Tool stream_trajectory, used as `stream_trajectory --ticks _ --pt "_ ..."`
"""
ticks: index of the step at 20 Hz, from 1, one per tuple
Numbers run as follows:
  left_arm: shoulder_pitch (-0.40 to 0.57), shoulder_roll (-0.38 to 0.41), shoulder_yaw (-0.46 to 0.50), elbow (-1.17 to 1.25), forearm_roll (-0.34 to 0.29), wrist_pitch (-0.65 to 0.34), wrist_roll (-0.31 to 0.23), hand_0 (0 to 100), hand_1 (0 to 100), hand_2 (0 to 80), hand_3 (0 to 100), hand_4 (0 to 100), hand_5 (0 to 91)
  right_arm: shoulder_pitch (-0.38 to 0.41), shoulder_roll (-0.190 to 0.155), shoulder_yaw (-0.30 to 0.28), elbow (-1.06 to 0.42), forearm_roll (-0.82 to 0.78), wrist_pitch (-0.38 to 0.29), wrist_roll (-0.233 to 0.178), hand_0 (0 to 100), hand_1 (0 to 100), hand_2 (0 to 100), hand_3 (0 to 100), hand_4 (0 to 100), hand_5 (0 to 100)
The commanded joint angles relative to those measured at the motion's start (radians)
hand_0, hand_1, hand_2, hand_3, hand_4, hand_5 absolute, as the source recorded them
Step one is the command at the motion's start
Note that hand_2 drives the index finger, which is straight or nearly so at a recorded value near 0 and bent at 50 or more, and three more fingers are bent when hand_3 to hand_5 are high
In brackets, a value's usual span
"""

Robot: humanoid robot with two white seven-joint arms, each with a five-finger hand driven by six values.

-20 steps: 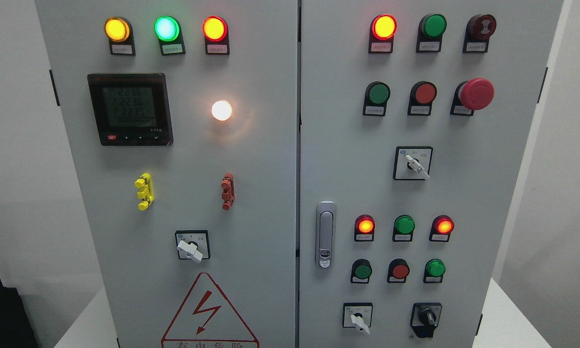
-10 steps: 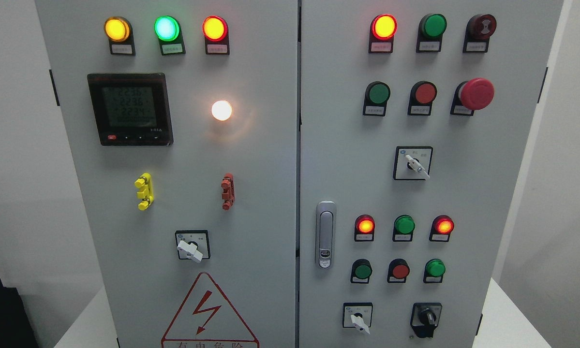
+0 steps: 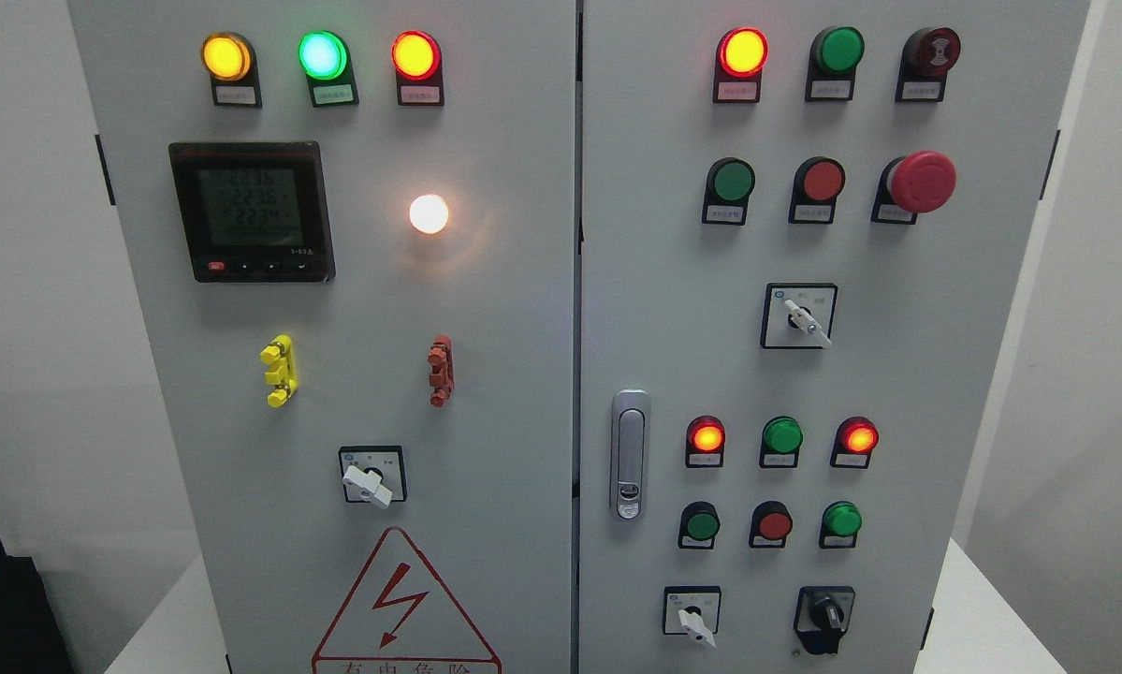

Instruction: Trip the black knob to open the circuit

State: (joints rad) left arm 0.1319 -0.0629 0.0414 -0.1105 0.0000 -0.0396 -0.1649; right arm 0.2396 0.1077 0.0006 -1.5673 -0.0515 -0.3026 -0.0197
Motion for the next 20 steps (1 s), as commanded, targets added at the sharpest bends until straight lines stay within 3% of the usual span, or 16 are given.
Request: stream_trajectory --ticks 1,20 --pt "0.000 0.000 0.000 0.000 -0.023 0.001 0.001 12 39 0.0 0 0 0.0 -0.022 -0.005 -0.011 -0.123 -0.001 0.025 0.000 0 0 0 100 100 98" --pt "0.000 0.000 0.000 0.000 -0.023 0.000 0.001 12 39 0.0 0 0 0.0 -0.106 -0.036 -0.019 -0.201 -0.002 0.103 -0.016 0 0 0 100 100 100"
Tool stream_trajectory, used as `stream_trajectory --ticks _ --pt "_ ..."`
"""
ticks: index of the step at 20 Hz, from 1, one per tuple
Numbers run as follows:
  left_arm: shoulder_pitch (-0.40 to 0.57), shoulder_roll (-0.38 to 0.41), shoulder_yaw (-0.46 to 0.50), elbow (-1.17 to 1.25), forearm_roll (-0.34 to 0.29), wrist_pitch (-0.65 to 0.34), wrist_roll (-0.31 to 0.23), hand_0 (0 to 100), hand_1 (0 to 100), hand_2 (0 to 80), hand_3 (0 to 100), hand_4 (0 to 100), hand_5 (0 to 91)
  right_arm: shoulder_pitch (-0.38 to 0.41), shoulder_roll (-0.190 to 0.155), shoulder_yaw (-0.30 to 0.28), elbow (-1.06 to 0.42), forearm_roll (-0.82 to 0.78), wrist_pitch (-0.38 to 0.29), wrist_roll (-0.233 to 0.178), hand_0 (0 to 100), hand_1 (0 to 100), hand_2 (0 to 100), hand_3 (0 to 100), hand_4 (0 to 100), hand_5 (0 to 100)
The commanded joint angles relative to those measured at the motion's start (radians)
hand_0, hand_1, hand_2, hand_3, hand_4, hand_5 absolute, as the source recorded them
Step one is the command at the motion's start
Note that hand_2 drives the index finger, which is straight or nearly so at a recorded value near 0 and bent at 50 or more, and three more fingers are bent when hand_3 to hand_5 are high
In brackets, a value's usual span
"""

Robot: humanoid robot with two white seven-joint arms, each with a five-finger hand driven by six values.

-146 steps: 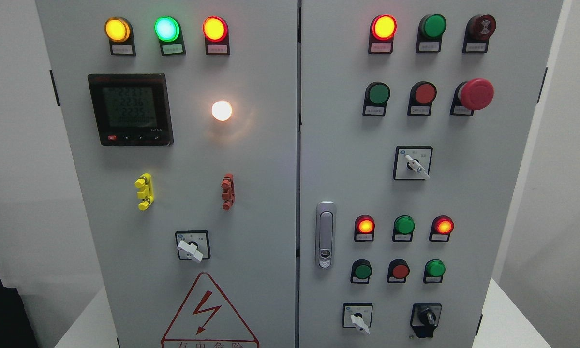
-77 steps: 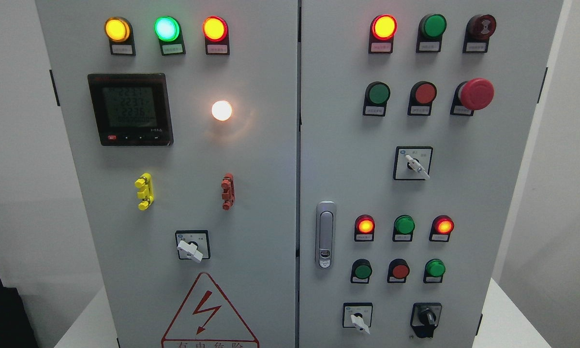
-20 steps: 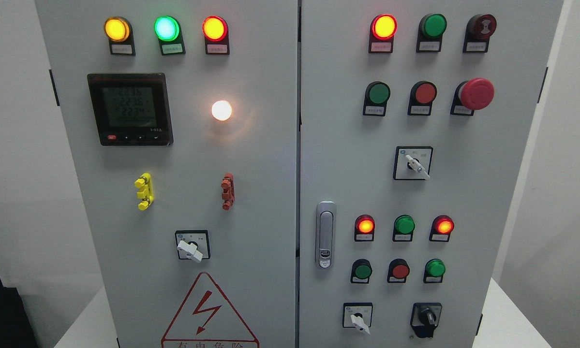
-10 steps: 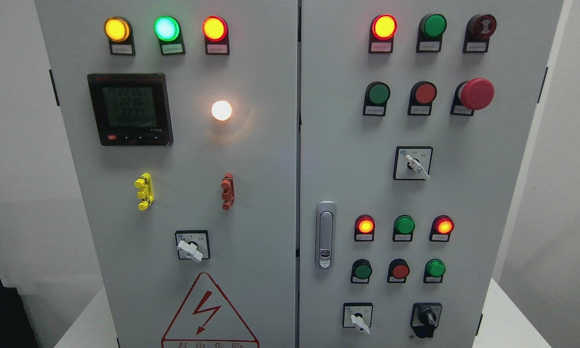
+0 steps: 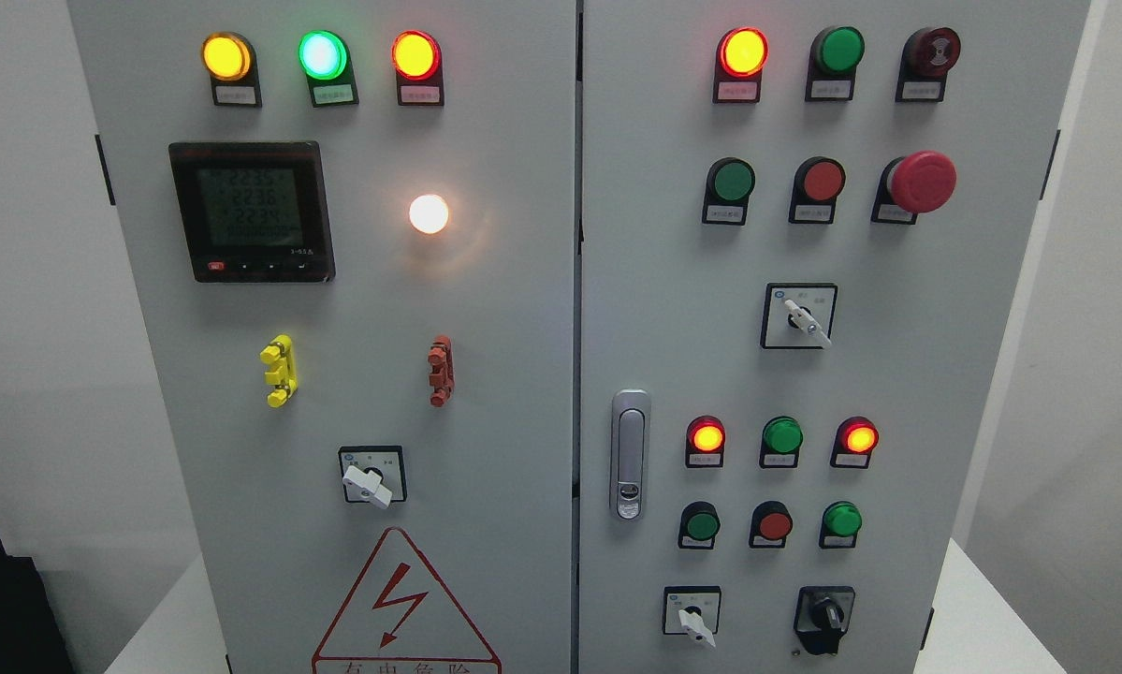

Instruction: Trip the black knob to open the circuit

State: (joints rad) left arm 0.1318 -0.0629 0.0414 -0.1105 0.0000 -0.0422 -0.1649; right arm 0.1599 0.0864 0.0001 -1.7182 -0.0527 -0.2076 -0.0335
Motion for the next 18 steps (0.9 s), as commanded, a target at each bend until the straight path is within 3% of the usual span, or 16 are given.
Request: stream_trajectory --ticks 1,10,18 --pt "0.000 0.000 0.000 0.000 -0.023 0.002 0.001 12 39 0.0 0 0 0.0 -0.031 -0.017 -0.019 -0.052 -0.001 0.017 -0.002 0 0 0 100 100 100" --pt "0.000 0.000 0.000 0.000 -0.023 0.004 0.001 12 39 0.0 0 0 0.0 -0.065 -0.042 -0.025 -0.058 -0.029 0.046 -0.003 0 0 0 100 100 100" --pt "0.000 0.000 0.000 0.000 -0.023 0.002 0.001 12 39 0.0 0 0 0.0 -0.080 -0.043 -0.025 -0.060 -0.029 0.048 -0.006 0 0 0 100 100 100"
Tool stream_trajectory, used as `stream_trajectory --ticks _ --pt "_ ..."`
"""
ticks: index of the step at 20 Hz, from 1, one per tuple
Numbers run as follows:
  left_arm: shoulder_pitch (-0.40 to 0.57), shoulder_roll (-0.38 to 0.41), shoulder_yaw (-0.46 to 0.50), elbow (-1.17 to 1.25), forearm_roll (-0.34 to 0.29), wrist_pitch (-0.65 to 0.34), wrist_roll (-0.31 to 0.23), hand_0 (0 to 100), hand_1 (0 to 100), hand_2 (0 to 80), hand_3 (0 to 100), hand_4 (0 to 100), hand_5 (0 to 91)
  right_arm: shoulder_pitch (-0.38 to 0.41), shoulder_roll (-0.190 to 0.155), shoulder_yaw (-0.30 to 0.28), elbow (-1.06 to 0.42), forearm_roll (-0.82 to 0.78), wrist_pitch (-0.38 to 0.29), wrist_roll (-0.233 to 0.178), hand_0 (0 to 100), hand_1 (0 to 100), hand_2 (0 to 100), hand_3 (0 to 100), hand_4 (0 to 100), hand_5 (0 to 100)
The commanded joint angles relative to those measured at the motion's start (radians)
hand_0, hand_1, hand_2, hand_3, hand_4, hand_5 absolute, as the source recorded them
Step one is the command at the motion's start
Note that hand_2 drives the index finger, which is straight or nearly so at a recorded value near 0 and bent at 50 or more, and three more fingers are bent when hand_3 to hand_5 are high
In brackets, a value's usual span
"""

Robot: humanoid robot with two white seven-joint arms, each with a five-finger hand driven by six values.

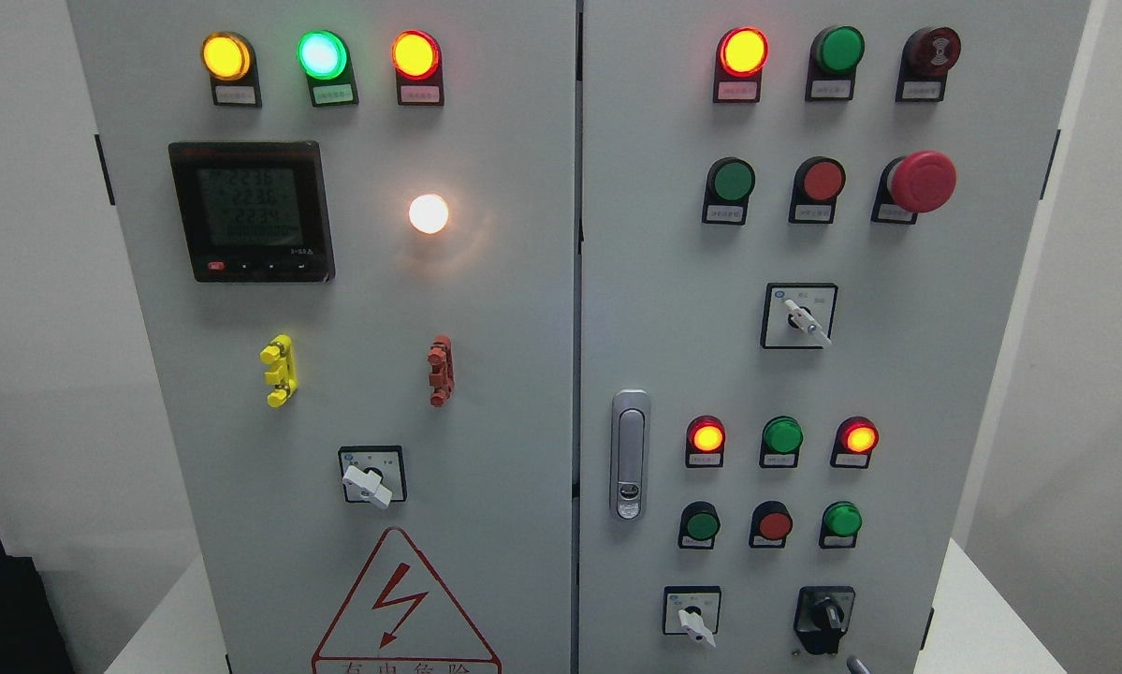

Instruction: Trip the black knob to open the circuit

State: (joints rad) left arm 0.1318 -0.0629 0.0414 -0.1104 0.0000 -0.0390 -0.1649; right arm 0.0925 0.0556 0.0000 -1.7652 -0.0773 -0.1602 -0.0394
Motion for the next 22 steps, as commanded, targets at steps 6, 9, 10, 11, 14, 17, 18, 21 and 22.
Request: stream_trajectory --ticks 6,9,10,11,14,17,18,21,22 --pt "0.000 0.000 0.000 0.000 -0.023 0.001 0.001 12 39 0.0 0 0 0.0 -0.016 -0.013 -0.025 -0.013 -0.006 0.010 0.000 0 0 0 100 100 100" --pt "0.000 0.000 0.000 0.000 -0.023 -0.001 0.001 12 39 0.0 0 0 0.0 -0.016 -0.013 -0.023 -0.013 -0.006 0.011 0.000 0 0 0 100 100 100" --pt "0.000 0.000 0.000 0.000 -0.023 0.001 0.001 12 39 0.0 0 0 0.0 -0.016 -0.013 -0.022 -0.013 -0.006 0.011 0.000 0 0 0 100 100 100" --pt "0.000 0.000 0.000 0.000 -0.023 -0.001 0.001 12 39 0.0 0 0 0.0 -0.016 -0.011 -0.022 -0.011 -0.006 0.011 0.000 0 0 0 100 100 100" --pt "0.000 0.000 0.000 0.000 -0.023 0.001 0.001 12 39 0.0 0 0 0.0 -0.016 -0.011 -0.022 -0.008 -0.006 0.013 0.000 0 0 0 100 100 100" --pt "0.000 0.000 0.000 0.000 -0.023 0.001 0.001 12 39 0.0 0 0 0.0 -0.016 -0.011 -0.020 -0.007 -0.006 0.013 0.000 0 0 0 100 100 100" --pt "0.000 0.000 0.000 0.000 -0.023 0.001 0.001 12 39 0.0 0 0 0.0 -0.016 -0.011 -0.017 -0.007 -0.006 0.013 0.000 0 0 0 100 100 100" --pt "0.000 0.000 0.000 0.000 -0.023 -0.001 0.001 12 39 0.0 0 0 0.0 -0.016 -0.011 -0.012 -0.007 -0.006 0.013 0.000 0 0 0 100 100 100" --pt "0.000 0.000 0.000 0.000 -0.023 0.001 0.001 12 39 0.0 0 0 0.0 -0.016 -0.010 -0.009 -0.007 -0.006 0.013 0.000 0 0 0 100 100 100"
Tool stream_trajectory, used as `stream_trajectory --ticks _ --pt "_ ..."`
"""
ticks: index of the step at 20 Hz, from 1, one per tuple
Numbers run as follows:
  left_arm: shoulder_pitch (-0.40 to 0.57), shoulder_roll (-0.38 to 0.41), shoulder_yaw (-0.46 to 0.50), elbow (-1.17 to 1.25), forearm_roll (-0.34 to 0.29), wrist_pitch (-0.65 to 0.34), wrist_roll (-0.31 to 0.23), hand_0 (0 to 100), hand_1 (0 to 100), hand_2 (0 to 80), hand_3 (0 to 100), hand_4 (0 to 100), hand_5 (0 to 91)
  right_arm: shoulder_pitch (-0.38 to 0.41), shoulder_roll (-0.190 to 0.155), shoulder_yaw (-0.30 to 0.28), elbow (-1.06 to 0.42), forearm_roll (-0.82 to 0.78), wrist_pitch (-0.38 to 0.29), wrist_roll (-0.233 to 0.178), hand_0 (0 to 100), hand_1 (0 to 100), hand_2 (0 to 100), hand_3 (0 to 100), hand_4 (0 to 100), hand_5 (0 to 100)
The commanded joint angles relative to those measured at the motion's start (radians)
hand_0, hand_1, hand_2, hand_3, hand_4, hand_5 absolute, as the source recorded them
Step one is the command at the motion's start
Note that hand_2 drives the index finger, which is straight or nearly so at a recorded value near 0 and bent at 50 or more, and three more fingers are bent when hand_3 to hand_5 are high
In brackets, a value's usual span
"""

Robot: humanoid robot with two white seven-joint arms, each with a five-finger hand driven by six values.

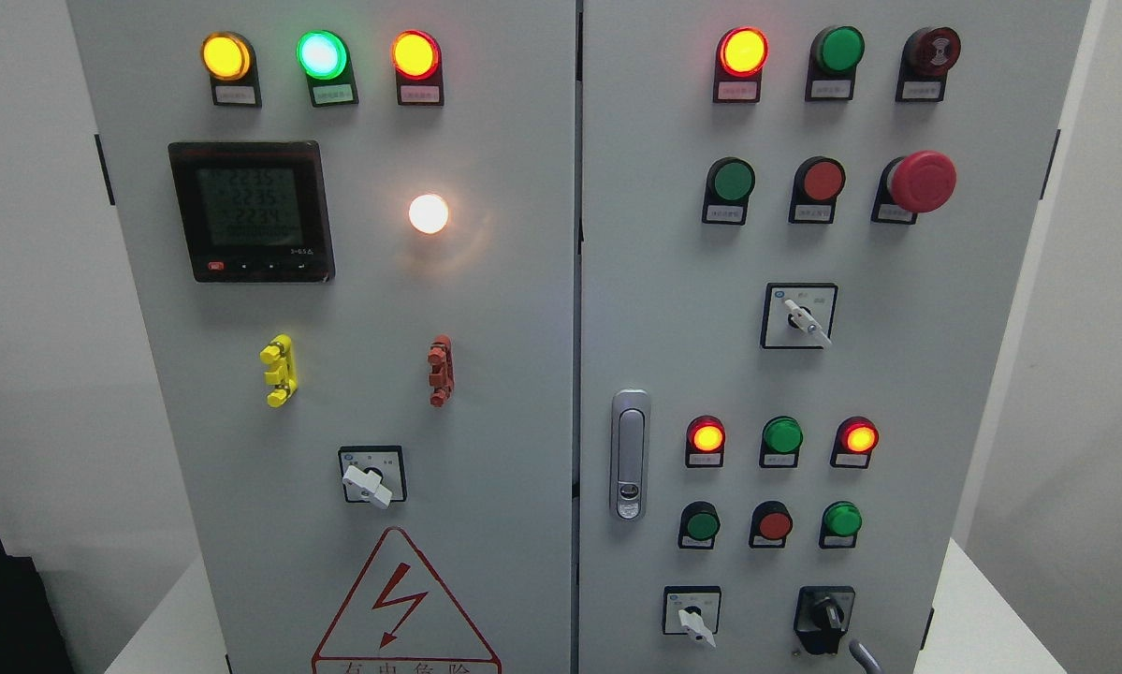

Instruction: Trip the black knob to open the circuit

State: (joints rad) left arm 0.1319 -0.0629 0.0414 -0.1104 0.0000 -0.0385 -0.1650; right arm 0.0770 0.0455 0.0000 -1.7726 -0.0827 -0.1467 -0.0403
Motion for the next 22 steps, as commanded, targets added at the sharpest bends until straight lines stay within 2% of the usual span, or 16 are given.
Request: stream_trajectory --ticks 1,22 --pt "0.000 0.000 0.000 0.000 -0.023 0.000 0.001 12 39 0.0 0 0 0.0 0.001 -0.001 -0.009 0.001 0.001 -0.002 0.000 0 0 0 100 100 100" --pt "0.000 0.000 0.000 0.000 -0.023 0.000 0.001 12 39 0.0 0 0 0.0 -0.003 0.001 0.006 0.007 0.005 0.001 0.000 0 0 0 100 100 100"
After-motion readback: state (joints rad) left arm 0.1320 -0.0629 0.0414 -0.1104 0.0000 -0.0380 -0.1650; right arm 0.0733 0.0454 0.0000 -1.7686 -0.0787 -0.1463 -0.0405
